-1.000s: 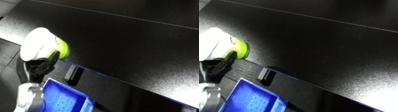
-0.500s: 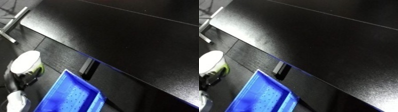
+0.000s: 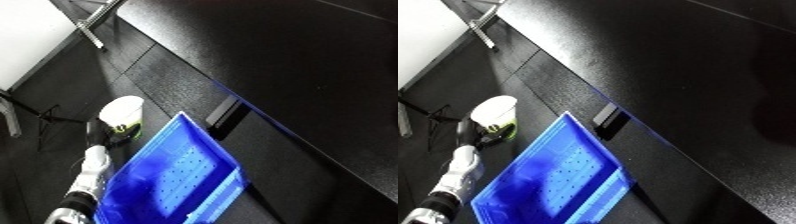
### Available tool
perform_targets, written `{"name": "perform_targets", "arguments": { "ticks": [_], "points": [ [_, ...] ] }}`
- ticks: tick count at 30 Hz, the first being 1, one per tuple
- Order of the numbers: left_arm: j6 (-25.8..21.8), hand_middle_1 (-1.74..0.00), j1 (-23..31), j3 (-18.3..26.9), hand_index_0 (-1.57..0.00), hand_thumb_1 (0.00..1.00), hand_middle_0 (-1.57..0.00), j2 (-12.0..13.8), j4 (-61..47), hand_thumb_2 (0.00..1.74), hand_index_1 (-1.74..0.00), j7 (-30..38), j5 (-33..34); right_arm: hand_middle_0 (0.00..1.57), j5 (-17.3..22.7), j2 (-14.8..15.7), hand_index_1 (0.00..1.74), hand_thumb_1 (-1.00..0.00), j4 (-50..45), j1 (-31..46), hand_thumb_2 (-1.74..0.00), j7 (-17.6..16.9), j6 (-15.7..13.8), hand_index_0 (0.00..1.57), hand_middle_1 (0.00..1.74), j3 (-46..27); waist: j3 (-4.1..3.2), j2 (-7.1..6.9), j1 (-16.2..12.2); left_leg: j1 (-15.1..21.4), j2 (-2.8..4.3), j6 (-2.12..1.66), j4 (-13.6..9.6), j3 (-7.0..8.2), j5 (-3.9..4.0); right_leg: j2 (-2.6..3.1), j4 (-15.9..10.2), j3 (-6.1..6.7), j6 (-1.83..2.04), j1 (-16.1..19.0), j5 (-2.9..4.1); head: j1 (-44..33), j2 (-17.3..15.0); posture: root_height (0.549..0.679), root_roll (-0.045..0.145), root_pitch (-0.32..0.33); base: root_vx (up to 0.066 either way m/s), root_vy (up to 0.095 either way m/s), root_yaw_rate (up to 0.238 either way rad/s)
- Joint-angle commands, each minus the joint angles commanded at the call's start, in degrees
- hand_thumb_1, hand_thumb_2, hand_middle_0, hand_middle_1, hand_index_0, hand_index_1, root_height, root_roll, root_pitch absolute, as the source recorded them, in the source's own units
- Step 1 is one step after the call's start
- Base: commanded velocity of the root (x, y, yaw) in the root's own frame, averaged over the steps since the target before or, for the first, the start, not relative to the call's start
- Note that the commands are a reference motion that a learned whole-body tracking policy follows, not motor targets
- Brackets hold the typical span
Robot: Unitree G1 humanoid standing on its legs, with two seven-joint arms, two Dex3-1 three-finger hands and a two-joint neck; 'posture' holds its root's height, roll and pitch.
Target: Pick up the object and place it into the box
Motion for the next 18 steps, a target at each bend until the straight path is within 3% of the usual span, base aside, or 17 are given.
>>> {"name": "perform_targets", "arguments": {
  "ticks": [1, 10, 12, 18],
  "points": [
    [0.4, -0.87, -0.5, -0.6, -0.79, 0.5, -0.79, 0.1, 1.7, 0.87, -0.87, -1.1, 0.0, 0.0, -0.1, -0.1, 0.0, 0.0, 0.1, -0.2, 0.0, 0.2, 0.0, 0.0, 0.0, 0.1, 0.0, -0.06, -0.1, 0.0, 0.05, -0.06, -0.3, 0.04, 0.08, 0.1, -0.3, 0.06, 0.03, 0.0, 0.01, 0.2, 0.2, 0.618, 0.05, -0.058, 0.006, 0.015, -0.018],
    [0.6, -0.09, -1.3, -2.2, -0.08, 0.05, -0.08, -0.3, 5.0, 0.09, -0.09, -2.8, 0.8, 0.0, -0.1, -0.4, 0.0, 0.0, -0.3, -0.7, 0.0, 0.1, 0.5, 0.0, 0.0, 0.6, 0.0, -0.12, -0.4, 0.1, 0.1, -0.34, -1.4, 0.3, 0.46, 0.47, -1.4, 0.18, 0.07, 0.0, 0.31, 1.4, 1.4, 0.62, 0.049, -0.049, -0.007, 0.005, -0.011],
    [0.5, 0.0, -1.3, -2.3, 0.0, 0.0, 0.0, -0.4, 5.4, 0.0, 0.0, -3.2, 0.9, 0.0, 0.0, -0.4, 0.0, 0.0, -0.3, -0.8, 0.0, 0.1, 0.6, 0.0, 0.0, 0.6, 0.0, -0.14, -0.4, 0.1, 0.07, -0.37, -1.5, 0.31, 0.47, 0.55, -1.5, 0.17, 0.06, 0.0, 0.4, 2.1, 1.5, 0.62, 0.048, -0.047, -0.013, -0.006, -0.008],
    [-0.1, 0.0, -1.4, -2.6, 0.0, 0.0, 0.0, -0.5, 6.0, 0.0, 0.0, -3.8, 0.6, 0.0, 0.6, -0.4, 0.0, 0.0, -0.7, -0.8, 0.0, -0.2, 0.6, 0.0, 0.0, 0.9, 0.0, -0.14, -0.5, 0.2, -0.03, -0.41, -1.8, 0.34, 0.48, 0.83, -2.1, 0.21, 0.01, 0.1, 0.68, 3.8, 2.4, 0.622, 0.046, -0.044, -0.012, -0.005, -0.014]
  ]
}}
